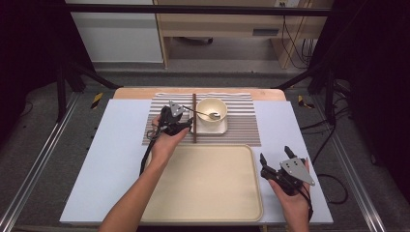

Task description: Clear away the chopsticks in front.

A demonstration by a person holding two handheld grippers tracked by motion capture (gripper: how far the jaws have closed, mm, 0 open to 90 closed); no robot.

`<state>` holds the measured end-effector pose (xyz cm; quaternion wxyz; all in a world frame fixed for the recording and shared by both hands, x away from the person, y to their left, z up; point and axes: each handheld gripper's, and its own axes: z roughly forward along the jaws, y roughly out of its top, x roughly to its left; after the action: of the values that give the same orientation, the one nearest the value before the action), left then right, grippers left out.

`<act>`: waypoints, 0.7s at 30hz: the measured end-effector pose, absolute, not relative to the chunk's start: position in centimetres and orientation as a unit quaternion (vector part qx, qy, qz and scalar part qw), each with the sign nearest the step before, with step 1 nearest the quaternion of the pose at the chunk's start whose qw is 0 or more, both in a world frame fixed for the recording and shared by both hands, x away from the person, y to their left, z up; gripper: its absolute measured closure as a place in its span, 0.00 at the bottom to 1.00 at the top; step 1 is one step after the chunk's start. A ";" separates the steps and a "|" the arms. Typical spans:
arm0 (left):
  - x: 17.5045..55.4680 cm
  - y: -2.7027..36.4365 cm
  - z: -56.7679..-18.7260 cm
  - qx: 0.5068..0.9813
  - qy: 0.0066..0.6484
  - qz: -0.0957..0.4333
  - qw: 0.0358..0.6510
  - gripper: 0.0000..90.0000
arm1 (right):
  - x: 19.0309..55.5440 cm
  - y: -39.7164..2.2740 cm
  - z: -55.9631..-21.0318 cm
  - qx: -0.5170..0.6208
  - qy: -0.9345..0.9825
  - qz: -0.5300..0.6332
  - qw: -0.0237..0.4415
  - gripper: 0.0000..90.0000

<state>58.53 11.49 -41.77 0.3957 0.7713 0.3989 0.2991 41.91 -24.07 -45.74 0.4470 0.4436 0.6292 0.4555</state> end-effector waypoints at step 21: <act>59.6 10.2 -43.6 0.761 0.443 0.280 0.383 0.66 | 42.0 -24.2 -45.7 0.445 0.630 0.457 0.443 0.16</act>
<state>59.61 10.20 -43.62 0.3834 0.7606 0.4428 0.2802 41.95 -24.24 -45.70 0.4426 0.4452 0.6303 0.4567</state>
